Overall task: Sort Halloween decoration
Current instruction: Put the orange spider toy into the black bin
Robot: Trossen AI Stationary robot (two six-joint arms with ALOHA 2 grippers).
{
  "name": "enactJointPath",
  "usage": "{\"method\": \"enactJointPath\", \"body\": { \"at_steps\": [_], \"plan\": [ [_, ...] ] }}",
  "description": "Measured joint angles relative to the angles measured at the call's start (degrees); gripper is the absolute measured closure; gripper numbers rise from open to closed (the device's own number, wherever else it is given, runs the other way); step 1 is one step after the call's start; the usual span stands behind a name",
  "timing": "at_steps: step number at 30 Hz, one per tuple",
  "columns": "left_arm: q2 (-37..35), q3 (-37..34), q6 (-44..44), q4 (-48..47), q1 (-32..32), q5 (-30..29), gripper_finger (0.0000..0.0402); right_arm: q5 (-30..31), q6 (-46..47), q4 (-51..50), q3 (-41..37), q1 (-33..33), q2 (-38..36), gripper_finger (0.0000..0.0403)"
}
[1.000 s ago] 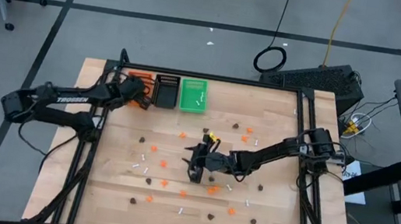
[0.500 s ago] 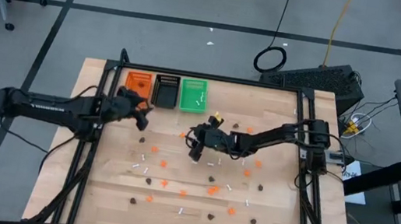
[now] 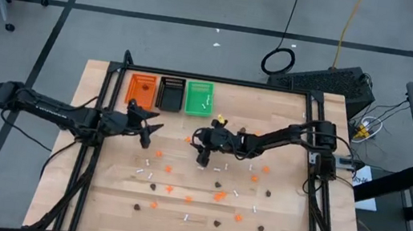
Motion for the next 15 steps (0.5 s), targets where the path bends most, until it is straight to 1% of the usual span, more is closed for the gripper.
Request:
{"method": "enactJointPath", "body": {
  "at_steps": [3, 8, 11, 13, 15],
  "plan": [
    [0.04, 0.00, 0.00, -0.21, -0.10, 0.40, 0.0192, -0.93, -1.16, 2.00, 0.01, -0.53, 1.79, 0.0234],
    [0.04, 0.00, -0.02, -0.33, -0.49, 1.31, 0.0192, -0.86, -0.15, 4.16, 0.02, -0.81, 4.58, 0.0234],
    [0.05, 0.00, 0.04, -0.28, -0.74, 1.38, 0.0192, -0.88, 1.96, 5.86, 0.14, -0.81, 5.55, 0.0234],
    [0.05, 0.00, 0.08, -0.24, -0.76, 1.38, 0.0192, -0.87, 2.50, 5.24, 1.53, -0.78, 6.19, 0.0234],
    [0.04, 0.00, 0.47, -0.15, -0.76, 1.42, 0.0192, -0.86, 2.21, 2.40, 2.87, -0.77, 6.24, 0.0234]
  ]
}}
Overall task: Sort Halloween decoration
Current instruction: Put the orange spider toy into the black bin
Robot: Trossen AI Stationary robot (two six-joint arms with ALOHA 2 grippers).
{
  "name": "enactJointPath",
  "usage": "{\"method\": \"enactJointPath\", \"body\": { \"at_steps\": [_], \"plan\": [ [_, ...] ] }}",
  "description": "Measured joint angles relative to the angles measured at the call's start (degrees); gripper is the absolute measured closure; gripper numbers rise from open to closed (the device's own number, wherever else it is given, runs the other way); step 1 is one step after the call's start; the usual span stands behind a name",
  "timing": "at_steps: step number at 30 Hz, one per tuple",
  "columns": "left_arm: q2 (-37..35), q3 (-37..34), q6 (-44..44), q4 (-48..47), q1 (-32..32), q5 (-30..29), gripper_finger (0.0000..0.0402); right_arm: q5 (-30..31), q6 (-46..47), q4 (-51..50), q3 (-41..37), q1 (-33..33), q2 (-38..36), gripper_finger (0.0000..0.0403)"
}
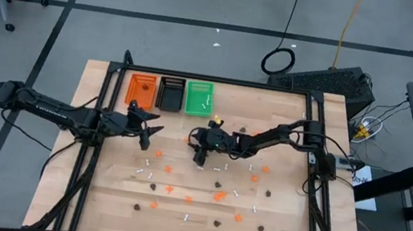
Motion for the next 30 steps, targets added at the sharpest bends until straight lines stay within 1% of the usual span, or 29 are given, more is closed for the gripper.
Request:
{"method": "enactJointPath", "body": {
  "at_steps": [4, 10, 12, 16, 18, 22, 26, 30],
  "plan": [
    [0.00, 0.00, 0.49, 0.02, -0.01, 0.16, 0.0192, 1.60, -0.59, -3.82, 1.69, -0.27, -0.01, 0.0234],
    [0.02, 0.00, 0.49, -0.17, -0.02, 0.26, 0.0192, 1.53, -0.60, -6.32, 1.79, -0.80, 0.00, 0.0235],
    [0.02, 0.00, 0.53, -0.15, 0.00, 0.26, 0.0192, 1.57, -0.60, -6.71, 1.79, -0.70, 0.01, 0.0243],
    [0.01, 0.00, 0.54, -0.15, 0.00, 0.26, 0.0192, 1.06, -0.72, -5.78, 1.79, -0.74, 0.64, 0.0271],
    [0.00, 0.00, 0.52, -0.20, 0.00, 0.26, 0.0192, -0.90, -0.59, -5.13, 1.81, -0.74, 0.98, 0.0285],
    [0.01, 0.00, 0.54, -0.21, 0.00, 0.26, 0.0192, -2.38, 0.94, -4.82, 1.85, -0.54, 1.28, 0.0306],
    [0.00, 0.00, 0.54, -0.22, 0.00, 0.26, 0.0192, -2.84, 1.26, -3.53, 1.83, 0.40, 1.28, 0.0313],
    [0.00, 0.00, 0.56, -0.23, 0.00, 0.26, 0.0192, -3.26, 1.13, -5.17, 1.76, 1.16, 0.16, 0.0310]
  ]
}}
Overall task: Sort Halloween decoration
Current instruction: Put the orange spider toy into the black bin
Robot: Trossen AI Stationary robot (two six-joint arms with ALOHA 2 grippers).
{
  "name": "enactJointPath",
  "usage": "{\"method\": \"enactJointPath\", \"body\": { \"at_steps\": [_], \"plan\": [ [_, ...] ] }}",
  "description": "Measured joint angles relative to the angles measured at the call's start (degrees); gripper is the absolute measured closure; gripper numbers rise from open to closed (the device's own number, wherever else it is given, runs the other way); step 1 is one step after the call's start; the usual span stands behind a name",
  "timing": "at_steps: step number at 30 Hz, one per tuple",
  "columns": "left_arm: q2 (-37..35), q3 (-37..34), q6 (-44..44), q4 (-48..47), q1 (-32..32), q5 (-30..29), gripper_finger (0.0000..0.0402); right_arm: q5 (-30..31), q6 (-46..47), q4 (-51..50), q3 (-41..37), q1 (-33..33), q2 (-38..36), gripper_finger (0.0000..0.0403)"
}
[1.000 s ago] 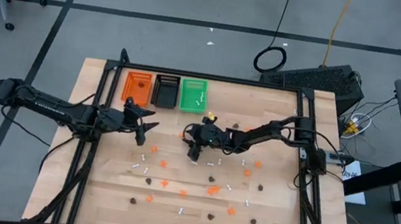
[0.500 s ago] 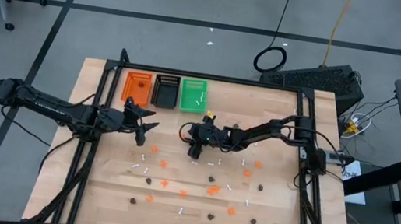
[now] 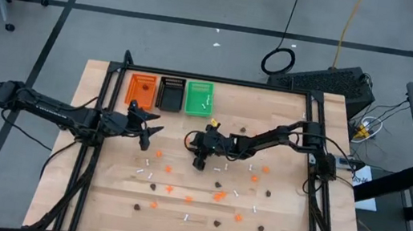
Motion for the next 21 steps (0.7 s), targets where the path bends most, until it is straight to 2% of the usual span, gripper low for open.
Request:
{"method": "enactJointPath", "body": {
  "at_steps": [4, 8, 11, 16, 21],
  "plan": [
    [0.00, 0.00, 0.21, -0.03, 0.00, 0.00, 0.0192, 0.93, -0.26, -0.69, -0.04, 0.09, -1.77, 0.0304],
    [0.00, 0.00, 0.40, -0.01, 0.00, 0.00, 0.0192, 6.23, -2.98, -0.39, -0.02, 0.35, -2.75, 0.0301],
    [0.00, 0.00, 0.45, -0.03, 0.00, 0.00, 0.0192, 7.61, -5.42, -0.29, -0.02, 0.31, -2.75, 0.0301],
    [0.01, 0.00, 0.46, -0.01, 0.00, 0.00, 0.0192, 7.42, -6.91, 0.97, -0.02, -0.91, -2.75, 0.0301],
    [0.00, 0.00, 0.46, -0.01, 0.00, 0.00, 0.0192, 3.42, -6.30, 2.05, 0.00, -1.61, -2.16, 0.0300]
  ]
}}
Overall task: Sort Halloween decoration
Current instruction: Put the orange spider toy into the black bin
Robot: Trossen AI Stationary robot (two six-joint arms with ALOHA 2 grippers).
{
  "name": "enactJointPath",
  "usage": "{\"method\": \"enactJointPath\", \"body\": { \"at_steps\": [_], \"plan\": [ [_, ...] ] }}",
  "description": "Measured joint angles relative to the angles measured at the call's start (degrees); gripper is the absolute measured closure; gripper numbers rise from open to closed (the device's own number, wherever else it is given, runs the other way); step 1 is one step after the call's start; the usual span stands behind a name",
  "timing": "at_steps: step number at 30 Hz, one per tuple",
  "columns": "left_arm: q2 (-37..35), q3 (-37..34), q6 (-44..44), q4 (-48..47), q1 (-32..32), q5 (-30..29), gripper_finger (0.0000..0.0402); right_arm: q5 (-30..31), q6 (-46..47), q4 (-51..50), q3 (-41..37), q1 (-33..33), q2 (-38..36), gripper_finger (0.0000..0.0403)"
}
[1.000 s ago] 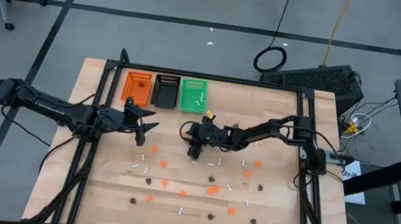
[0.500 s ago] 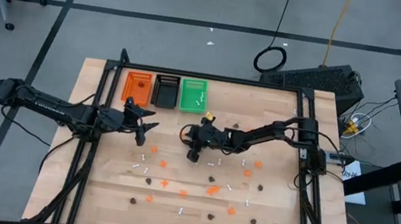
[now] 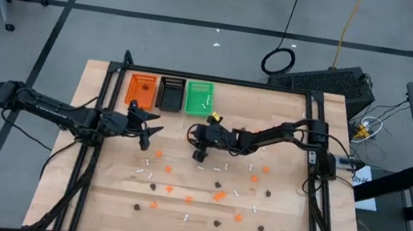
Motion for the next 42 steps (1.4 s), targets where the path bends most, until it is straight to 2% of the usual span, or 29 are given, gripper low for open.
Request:
{"method": "enactJointPath", "body": {
  "at_steps": [4, 7, 12, 17, 23, 32, 37, 42],
  "plan": [
    [0.01, 0.00, -0.02, 0.10, 0.01, 0.00, 0.0192, -0.46, -1.27, 1.23, 0.06, 0.02, 1.69, 0.0289],
    [0.00, 0.00, -0.08, 0.51, 0.00, 0.00, 0.0192, -2.19, -1.37, 3.76, 0.28, 0.02, 3.39, 0.0268],
    [0.00, 0.00, -0.06, 0.31, 0.00, 0.00, 0.0192, -1.63, -1.85, 3.96, 2.17, 0.02, 5.98, 0.0230],
    [0.00, 0.00, -0.04, 0.31, 0.02, 0.00, 0.0192, -1.65, -2.50, 2.94, 3.39, 0.02, 7.47, 0.0225],
    [0.00, 0.00, 0.85, 0.24, 0.00, 0.00, 0.0192, -1.67, -1.56, 0.91, 3.52, 0.06, 7.47, 0.0270],
    [0.00, 0.00, 0.98, 0.02, 0.01, 0.00, 0.0192, -1.90, -1.92, 0.43, 3.48, 0.17, 7.15, 0.0390],
    [0.02, 0.00, 1.00, -0.08, 0.00, 0.00, 0.0192, -1.93, -3.30, -1.03, 3.45, 1.01, 4.69, 0.0396],
    [0.18, 0.00, 1.00, -0.24, 0.00, 0.00, 0.0192, -3.33, -4.04, -5.79, 3.50, 2.31, -0.87, 0.0401]
  ]
}}
